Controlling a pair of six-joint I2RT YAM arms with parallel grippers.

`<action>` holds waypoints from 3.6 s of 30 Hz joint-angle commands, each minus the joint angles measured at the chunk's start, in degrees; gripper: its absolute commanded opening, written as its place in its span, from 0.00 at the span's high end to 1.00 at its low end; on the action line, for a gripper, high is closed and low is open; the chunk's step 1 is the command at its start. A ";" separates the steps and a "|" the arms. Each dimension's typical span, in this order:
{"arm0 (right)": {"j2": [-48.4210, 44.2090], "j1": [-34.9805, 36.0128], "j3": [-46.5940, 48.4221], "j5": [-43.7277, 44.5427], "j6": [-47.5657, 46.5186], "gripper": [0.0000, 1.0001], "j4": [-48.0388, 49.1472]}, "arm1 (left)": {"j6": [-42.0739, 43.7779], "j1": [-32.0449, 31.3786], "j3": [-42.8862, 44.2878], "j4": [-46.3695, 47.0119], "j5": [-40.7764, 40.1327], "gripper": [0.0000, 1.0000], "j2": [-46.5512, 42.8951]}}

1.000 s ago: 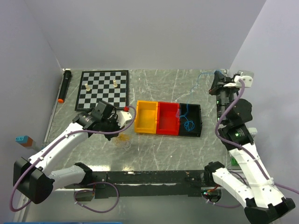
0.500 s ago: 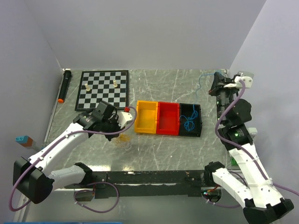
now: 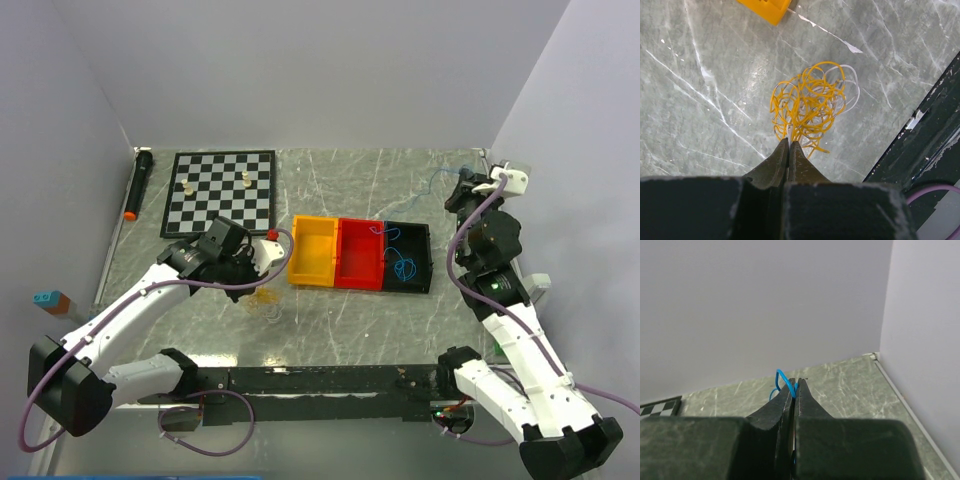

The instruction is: Untangle the cables

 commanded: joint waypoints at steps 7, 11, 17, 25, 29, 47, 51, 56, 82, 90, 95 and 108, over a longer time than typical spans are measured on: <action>-2.28 -0.73 -0.71 12.82 0.17 1.00 2.02 | -0.66 -0.93 0.46 0.09 -0.42 0.99 0.68; -2.72 -0.73 -1.77 13.18 -0.36 1.00 2.02 | -0.92 -1.46 0.82 0.00 -0.50 0.99 0.94; -0.44 -0.65 -3.70 10.28 1.57 1.00 0.00 | -1.27 -2.33 1.43 -0.27 -0.33 0.99 1.21; 5.63 -0.56 -7.92 6.59 8.24 1.00 -3.34 | -1.45 -2.60 1.70 -0.62 -0.33 0.99 0.59; 8.26 0.06 -8.98 5.97 11.59 1.00 -6.15 | -1.53 -2.69 1.43 -0.53 -0.42 0.99 0.50; 9.59 6.21 -17.24 -2.47 29.78 1.00 -16.26 | -2.06 -3.21 0.64 0.70 -0.33 0.99 0.50; 13.71 6.21 -16.28 -3.17 33.73 1.00 -17.93 | -2.33 -3.39 0.82 0.70 -0.24 0.99 1.12; 21.62 6.12 -12.33 -3.53 36.37 1.00 -20.48 | -2.33 -3.39 0.99 0.53 -0.68 0.99 0.42; 16.17 4.11 -2.48 -3.70 31.03 0.53 -24.35 | -2.41 -3.66 0.90 0.79 -0.86 0.98 0.33; 23.82 -0.38 -1.15 -9.40 31.72 0.83 -21.45 | -2.50 -3.57 0.82 0.88 -1.29 0.98 0.15; 25.23 -0.38 -5.98 -11.52 34.53 0.94 -19.52 | -2.33 -3.57 -0.24 1.32 -1.65 0.98 0.06; 34.89 -0.38 -5.91 -8.71 34.36 1.00 -15.74 | -2.33 -3.57 -0.32 2.19 -2.35 0.98 0.85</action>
